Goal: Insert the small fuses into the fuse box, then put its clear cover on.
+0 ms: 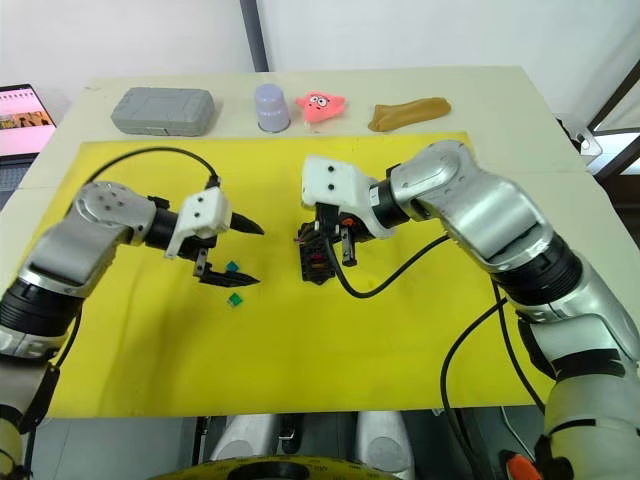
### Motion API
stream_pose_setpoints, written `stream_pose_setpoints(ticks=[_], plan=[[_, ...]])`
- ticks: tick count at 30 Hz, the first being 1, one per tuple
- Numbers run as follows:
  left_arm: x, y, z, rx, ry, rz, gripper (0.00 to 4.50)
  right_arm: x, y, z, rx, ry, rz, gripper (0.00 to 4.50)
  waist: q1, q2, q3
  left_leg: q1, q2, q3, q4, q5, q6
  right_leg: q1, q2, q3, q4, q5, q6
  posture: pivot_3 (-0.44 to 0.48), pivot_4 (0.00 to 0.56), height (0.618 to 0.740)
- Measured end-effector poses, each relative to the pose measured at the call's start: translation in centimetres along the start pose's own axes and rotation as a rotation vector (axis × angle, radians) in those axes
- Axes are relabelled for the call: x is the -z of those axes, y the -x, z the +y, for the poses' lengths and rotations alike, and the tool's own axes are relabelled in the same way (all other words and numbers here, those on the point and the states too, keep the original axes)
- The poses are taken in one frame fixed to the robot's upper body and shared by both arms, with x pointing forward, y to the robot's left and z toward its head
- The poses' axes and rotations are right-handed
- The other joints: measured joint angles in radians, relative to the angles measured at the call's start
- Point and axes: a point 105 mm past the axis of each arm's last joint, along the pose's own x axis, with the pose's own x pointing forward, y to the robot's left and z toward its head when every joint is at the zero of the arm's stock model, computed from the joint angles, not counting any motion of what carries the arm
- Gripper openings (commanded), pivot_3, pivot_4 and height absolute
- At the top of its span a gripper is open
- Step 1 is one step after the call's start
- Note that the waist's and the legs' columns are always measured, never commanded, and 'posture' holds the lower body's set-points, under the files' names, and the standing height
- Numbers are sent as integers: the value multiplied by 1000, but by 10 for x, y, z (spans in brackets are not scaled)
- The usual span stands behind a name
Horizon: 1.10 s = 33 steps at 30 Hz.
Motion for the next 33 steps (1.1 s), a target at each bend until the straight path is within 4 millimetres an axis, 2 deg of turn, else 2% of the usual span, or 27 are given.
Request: stream_pose_setpoints(ticks=[4,10,18,33], plan=[[0,-11,2,-33,-31,-12,4472,9,-7,-4,-5,24,39,0,-2,0,0,0,0,0,0,0,0,0,0,0,0,0,0,0,150,731],[1,-24,0,-55,-27,-21,4472,21,-7,-9,-6,48,88,0,-4,0,0,0,0,0,0,0,0,0,0,0,0,0,0,0,150,731],[-2,-27,-7,-44,-42,-27,4472,30,-13,-6,-34,47,101,0,-2,0,0,0,0,0,0,0,-1,0,0,0,0,0,0,0,150,731],[-1,-27,-8,-48,-34,-26,4472,29,-17,-9,-34,62,98,0,-3,0,0,0,0,0,0,1,-1,0,0,0,0,0,0,0,150,731]])
